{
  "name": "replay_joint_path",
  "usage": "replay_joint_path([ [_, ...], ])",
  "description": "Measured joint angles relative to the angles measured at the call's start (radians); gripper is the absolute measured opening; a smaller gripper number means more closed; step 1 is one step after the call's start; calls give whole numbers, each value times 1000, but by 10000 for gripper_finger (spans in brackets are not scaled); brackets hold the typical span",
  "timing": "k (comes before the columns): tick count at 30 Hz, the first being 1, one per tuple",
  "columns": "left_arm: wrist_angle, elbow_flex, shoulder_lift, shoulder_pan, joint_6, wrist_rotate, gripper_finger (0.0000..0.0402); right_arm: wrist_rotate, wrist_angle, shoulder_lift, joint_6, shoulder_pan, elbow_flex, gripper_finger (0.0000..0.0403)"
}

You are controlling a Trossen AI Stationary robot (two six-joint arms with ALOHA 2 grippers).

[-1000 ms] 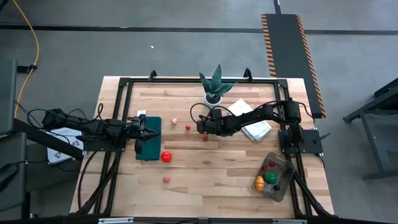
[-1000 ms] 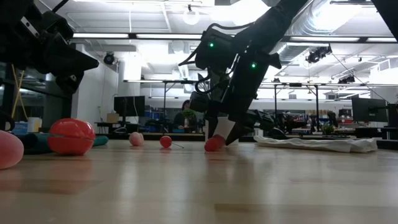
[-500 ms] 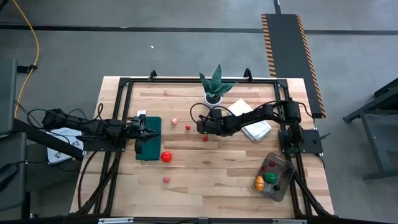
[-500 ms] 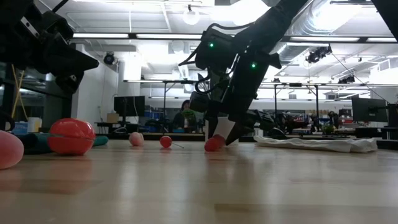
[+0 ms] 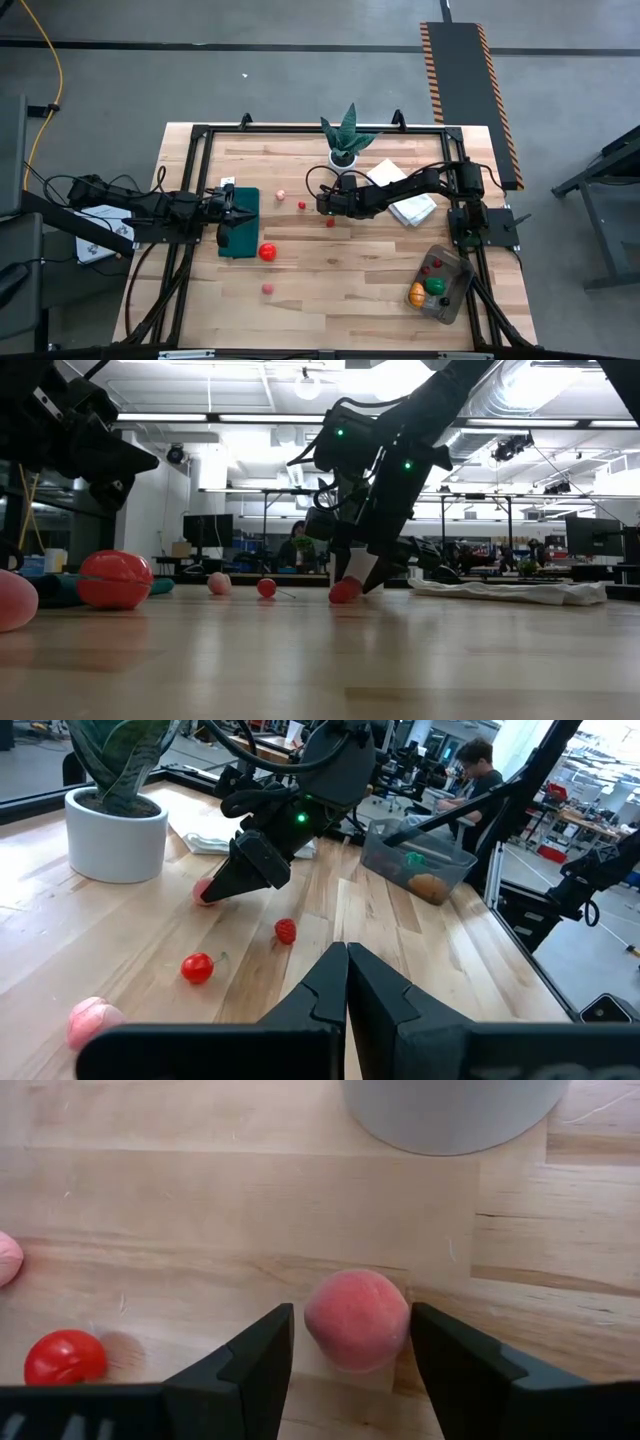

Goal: Pick and placing Produce into tupperware
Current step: Put the top right pink peach into the black bin

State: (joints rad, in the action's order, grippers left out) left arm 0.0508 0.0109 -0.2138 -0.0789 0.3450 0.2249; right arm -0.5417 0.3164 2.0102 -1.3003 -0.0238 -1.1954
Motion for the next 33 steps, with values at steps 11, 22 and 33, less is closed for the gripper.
replay_joint_path([
  [11, 0, 0, 0, 0, 0, 0, 1, -3, 0, 0, 4, 0, 0, 141],
  [22, 0, 0, 0, 0, 0, 0, 1, -7, 0, 0, 4, 0, 0, 139],
  [33, 0, 0, 0, 0, 0, 0, 1, -8, -7, -2, 19, 5, 0, 139],
])
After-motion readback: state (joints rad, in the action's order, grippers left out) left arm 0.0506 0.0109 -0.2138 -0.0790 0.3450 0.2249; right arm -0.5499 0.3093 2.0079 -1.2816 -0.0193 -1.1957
